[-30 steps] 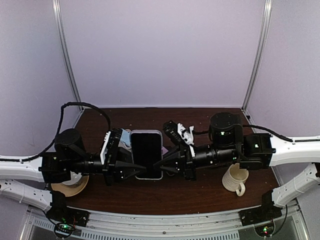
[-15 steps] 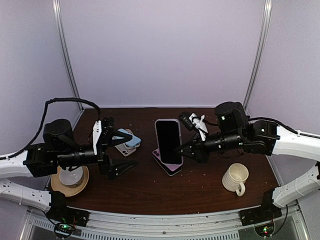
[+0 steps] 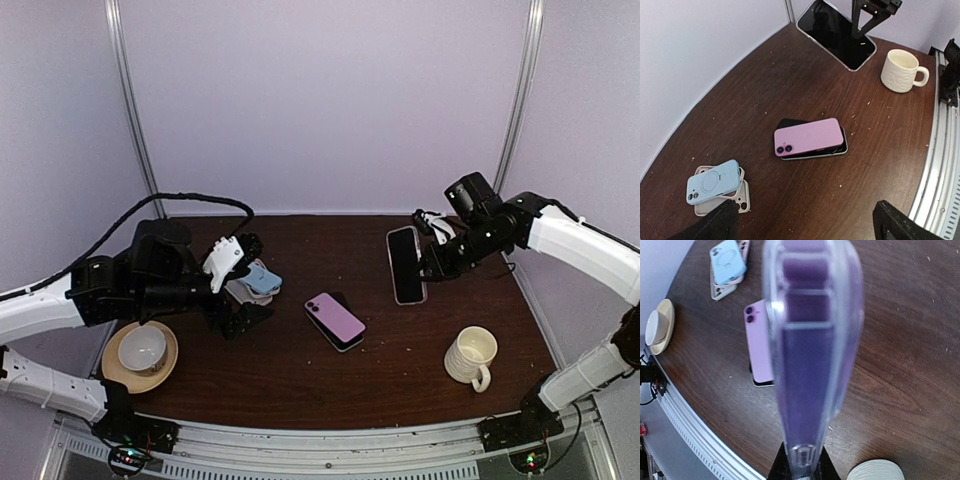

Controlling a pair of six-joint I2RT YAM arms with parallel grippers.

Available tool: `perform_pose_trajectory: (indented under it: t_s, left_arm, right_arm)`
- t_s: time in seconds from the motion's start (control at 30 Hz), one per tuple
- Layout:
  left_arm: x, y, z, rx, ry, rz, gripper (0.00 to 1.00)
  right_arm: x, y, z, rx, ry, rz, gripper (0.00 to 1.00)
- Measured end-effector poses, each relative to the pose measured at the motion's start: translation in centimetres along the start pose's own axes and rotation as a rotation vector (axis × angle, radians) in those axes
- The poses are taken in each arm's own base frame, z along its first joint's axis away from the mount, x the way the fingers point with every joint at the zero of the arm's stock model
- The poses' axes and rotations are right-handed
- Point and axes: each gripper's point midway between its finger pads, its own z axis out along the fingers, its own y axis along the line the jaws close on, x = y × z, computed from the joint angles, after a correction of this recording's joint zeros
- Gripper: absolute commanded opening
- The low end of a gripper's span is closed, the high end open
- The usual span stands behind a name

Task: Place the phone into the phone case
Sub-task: Pass from the left arm to the right, then place the phone with the phone case at the center of the board.

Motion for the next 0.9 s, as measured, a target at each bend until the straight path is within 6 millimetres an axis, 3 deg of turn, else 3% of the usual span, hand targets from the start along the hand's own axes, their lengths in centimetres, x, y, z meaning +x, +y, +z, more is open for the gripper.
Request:
perform_pose_trajectory:
  t_s: [0.17, 0.47, 0.63, 0.9]
  left_arm:
    - [1.3, 1.0, 1.2, -0.006, 0.082, 0.016, 0.97]
    - [2.8, 2.9, 2.5, -0.012, 0.148, 0.010, 0.98]
    - [3.1, 3.1, 2.8, -0.002, 0.156, 0.005, 0.98]
    - [3.7, 3.1, 3.4, 0.013, 0.178, 0.004, 0.98]
  right_arm:
    - [1.3, -4.5, 3.1, 0.055, 0.172, 0.147, 0.00]
    - [2.4, -9.7, 6.3, 0.044, 0.318, 0.328, 0.00]
    - [3.1, -11.7, 7.9, 0.040, 0.381, 0.366, 0.00]
    - [4.5, -13.6, 8.6, 0.034, 0.434, 0.418, 0.00]
